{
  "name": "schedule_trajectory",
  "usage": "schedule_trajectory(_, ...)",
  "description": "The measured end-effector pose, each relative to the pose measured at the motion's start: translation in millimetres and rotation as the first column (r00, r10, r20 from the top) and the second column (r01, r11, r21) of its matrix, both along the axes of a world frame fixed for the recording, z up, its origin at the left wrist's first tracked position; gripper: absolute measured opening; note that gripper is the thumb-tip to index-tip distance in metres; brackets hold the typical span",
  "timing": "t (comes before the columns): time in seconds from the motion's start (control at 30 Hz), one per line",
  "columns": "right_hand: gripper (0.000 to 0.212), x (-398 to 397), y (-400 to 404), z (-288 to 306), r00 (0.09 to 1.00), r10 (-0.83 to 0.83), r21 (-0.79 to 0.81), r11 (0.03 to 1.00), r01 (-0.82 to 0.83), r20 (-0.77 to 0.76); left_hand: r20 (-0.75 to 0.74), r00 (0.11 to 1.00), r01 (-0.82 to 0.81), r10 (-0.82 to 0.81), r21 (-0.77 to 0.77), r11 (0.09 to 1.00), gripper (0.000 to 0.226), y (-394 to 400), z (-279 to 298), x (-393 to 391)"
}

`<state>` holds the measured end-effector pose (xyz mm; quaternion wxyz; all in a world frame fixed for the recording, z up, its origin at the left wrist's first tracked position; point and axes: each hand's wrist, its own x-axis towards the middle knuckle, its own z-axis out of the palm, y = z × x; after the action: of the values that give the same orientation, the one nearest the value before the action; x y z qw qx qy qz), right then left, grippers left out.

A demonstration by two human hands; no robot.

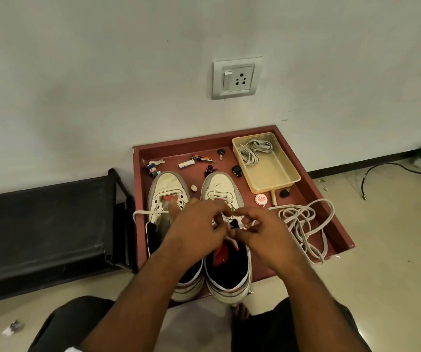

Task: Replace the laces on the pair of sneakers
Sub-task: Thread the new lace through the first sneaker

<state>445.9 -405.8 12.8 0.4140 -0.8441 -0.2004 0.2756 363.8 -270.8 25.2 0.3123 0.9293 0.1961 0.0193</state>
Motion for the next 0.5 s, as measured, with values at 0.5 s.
schedule_trajectory(0.5,0.038,26.7,-8.1,0.9,0.974,-0.084,0.11,0.988,0.109,-0.209,-0.208,0.978,0.056,-0.011,0.211,0.976,0.036,-20.2,-4.9,12.0)
